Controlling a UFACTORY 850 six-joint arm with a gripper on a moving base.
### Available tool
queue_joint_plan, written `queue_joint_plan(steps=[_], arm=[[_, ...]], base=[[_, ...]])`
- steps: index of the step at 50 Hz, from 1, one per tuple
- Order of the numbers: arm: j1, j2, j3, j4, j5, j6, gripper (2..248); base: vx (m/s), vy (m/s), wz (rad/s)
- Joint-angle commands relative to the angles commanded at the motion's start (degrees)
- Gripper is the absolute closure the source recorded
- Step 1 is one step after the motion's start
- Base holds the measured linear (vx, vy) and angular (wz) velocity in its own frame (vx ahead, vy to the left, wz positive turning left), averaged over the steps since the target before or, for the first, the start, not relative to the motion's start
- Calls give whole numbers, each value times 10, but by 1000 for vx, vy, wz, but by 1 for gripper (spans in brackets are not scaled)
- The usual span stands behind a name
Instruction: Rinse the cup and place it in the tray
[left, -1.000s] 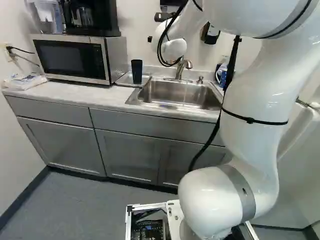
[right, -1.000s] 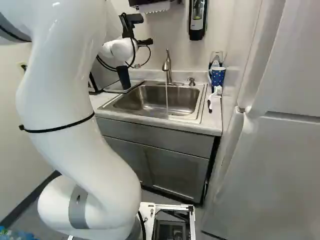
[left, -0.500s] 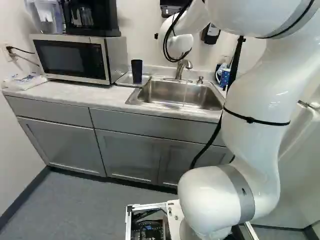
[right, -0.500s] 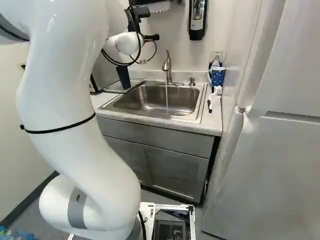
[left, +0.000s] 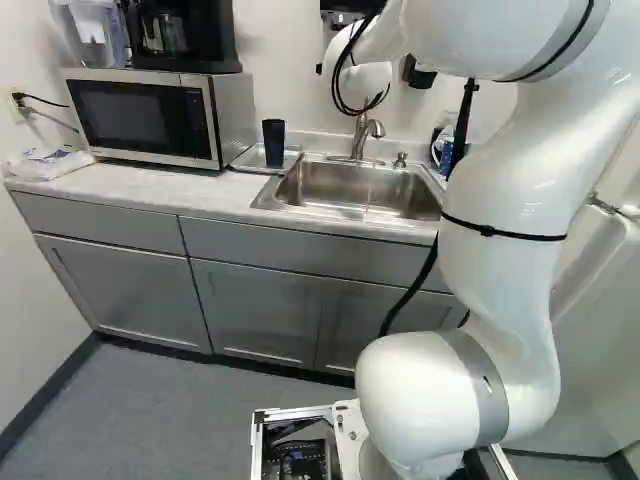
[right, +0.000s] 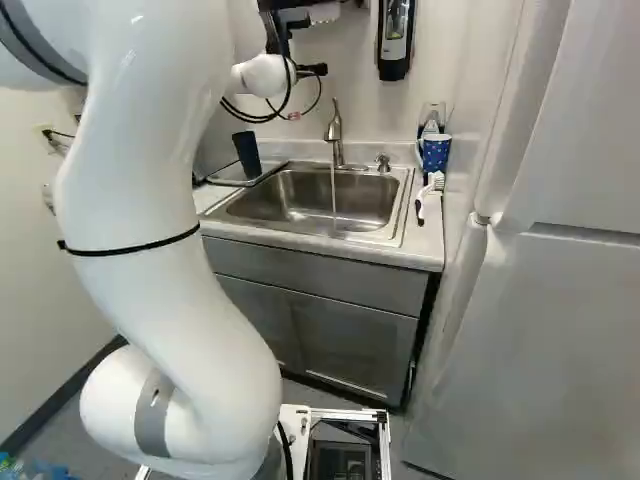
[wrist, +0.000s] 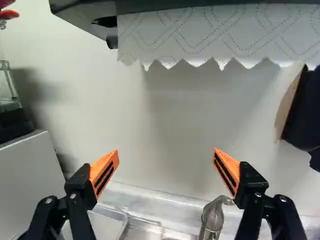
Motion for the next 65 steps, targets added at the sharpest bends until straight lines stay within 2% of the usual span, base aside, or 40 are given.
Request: queue_joint_plan(steps=[17, 46, 65], arm=[[-10, -19, -41, 0, -48, 0, 3], [-24, -32, -56, 0, -123, 0, 3], [-23, -32, -57, 3, -178, 0, 3]], base=[[0, 0, 0], [0, 0, 0], [0, 0, 0]])
